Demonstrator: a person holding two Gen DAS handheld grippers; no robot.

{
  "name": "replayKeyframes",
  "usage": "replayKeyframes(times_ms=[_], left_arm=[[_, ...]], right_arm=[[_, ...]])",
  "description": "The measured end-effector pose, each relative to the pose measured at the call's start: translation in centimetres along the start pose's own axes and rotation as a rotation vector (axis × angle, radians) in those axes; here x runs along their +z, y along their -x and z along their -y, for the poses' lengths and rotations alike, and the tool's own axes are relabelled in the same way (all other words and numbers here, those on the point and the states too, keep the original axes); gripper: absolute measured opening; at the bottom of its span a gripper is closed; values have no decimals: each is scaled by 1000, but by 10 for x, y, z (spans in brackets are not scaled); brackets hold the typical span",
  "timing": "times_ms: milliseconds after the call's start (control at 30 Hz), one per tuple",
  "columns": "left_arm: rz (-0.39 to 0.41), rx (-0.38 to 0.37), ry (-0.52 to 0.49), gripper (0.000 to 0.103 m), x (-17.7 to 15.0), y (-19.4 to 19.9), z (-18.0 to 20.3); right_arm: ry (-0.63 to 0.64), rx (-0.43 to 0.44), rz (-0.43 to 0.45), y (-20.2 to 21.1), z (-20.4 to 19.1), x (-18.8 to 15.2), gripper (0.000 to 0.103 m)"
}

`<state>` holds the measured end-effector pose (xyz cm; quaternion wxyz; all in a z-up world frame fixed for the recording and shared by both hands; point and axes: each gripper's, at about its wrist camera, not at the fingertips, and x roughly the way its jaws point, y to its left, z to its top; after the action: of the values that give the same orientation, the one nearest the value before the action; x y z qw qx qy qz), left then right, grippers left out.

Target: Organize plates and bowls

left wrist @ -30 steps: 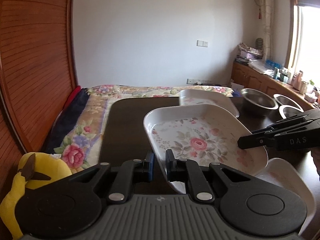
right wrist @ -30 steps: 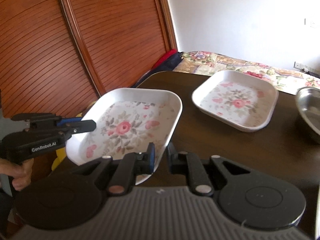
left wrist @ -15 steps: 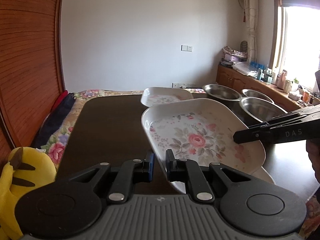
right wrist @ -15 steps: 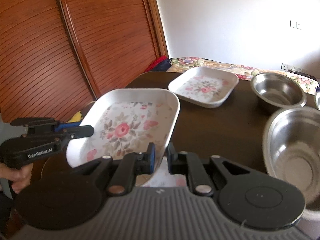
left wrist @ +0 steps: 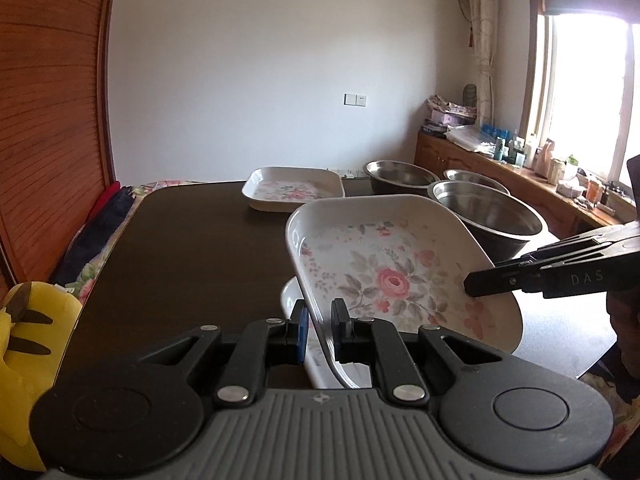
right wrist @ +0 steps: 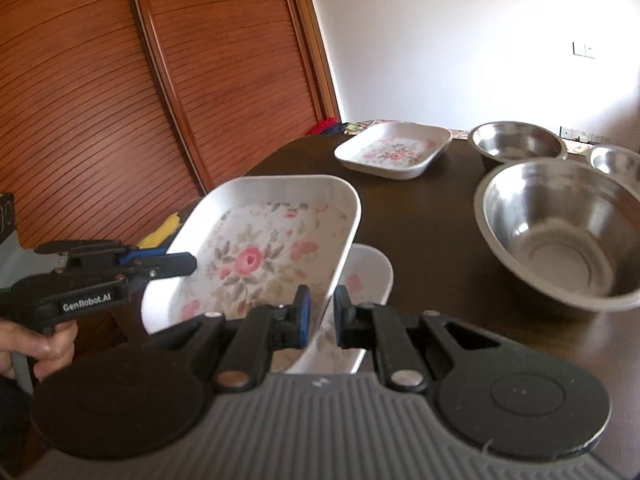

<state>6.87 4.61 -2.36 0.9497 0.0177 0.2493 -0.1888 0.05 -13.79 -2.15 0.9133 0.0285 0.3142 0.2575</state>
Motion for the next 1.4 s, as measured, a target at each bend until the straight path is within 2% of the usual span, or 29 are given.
replayKeyframes(times_ms=[367,733,1400], left_arm=[[-32,-9,21,42,-10,-15,-1],[-55,9,35,42,-10,-26,-6],[-36,13,45,42,-8,-27,-9]], right_arm=[[-16,-19,-9,1,8,-13,14],[-12,-35,-23,-5,5,-11,14],[-14,-63,10,-1,7,-8,16]])
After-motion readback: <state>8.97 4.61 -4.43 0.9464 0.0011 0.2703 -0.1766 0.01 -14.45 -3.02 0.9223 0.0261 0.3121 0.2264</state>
